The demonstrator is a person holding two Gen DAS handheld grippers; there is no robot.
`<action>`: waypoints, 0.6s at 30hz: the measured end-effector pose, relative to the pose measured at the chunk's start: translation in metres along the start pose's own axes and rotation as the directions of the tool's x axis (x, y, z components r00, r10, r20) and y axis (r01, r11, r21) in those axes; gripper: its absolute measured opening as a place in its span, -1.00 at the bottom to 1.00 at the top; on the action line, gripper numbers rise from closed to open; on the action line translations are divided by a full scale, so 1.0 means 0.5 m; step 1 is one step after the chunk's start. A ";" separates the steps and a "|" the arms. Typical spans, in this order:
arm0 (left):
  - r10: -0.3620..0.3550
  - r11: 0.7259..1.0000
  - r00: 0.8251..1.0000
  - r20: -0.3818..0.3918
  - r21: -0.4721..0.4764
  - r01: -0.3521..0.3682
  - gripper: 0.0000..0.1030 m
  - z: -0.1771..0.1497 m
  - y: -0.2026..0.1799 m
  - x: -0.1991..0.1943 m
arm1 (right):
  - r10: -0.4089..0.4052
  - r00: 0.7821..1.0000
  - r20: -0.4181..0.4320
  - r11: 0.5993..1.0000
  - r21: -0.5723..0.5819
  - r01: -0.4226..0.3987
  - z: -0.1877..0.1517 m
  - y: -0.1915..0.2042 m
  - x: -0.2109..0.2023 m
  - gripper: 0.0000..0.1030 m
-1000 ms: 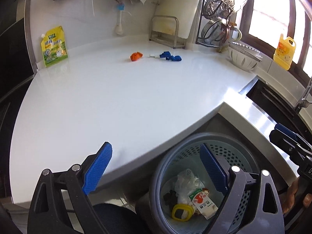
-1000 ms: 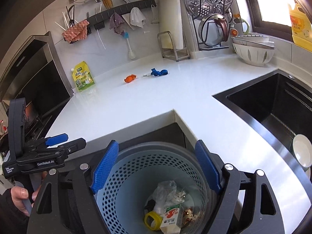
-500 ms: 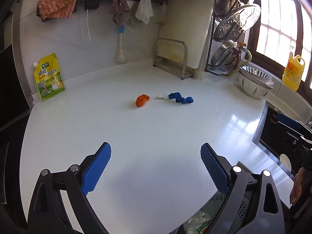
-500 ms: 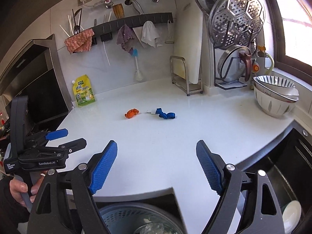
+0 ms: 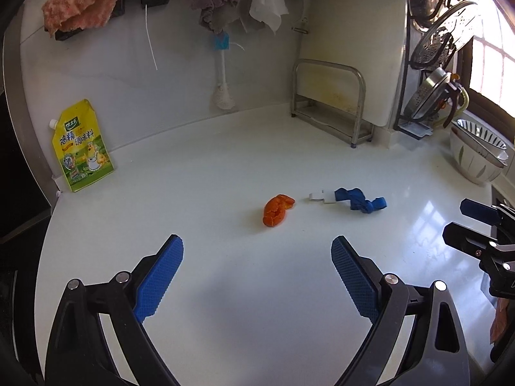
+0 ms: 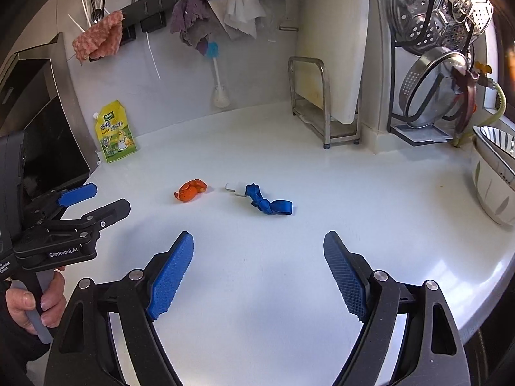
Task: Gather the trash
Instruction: 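Move both open tools back to the orange toy and blue cloth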
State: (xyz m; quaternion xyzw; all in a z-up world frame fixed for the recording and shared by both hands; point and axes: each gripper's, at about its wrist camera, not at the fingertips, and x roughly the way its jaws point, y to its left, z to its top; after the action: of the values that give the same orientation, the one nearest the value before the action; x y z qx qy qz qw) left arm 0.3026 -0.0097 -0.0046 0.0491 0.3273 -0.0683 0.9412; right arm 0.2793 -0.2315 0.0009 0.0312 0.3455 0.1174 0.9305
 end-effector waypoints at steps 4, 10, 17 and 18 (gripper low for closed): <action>0.021 0.999 0.999 -0.034 -0.033 -0.022 0.78 0.011 0.017 0.050 | -0.015 0.999 -0.046 1.000 -0.001 0.015 0.020 -0.015 0.068 0.54; 0.068 0.997 0.994 -0.088 -0.021 -0.070 0.81 0.022 0.014 0.118 | -0.005 0.993 -0.118 1.000 0.015 0.006 0.039 -0.025 0.143 0.54; 0.091 0.994 0.986 -0.137 -0.046 -0.098 0.81 0.034 0.021 0.161 | -0.028 0.990 -0.142 1.000 0.002 0.028 0.061 -0.026 0.189 0.54; 0.099 0.993 0.985 -0.143 -0.044 -0.107 0.81 0.036 0.021 0.166 | -0.028 0.989 -0.144 1.000 0.003 0.029 0.064 -0.027 0.194 0.54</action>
State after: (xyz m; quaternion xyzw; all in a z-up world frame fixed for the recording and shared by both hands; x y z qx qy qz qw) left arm 0.3794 -0.0098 -0.0417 0.0466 0.3913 -0.0076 0.9190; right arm 0.3740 -0.2207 -0.0383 0.0200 0.4127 0.1051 0.9046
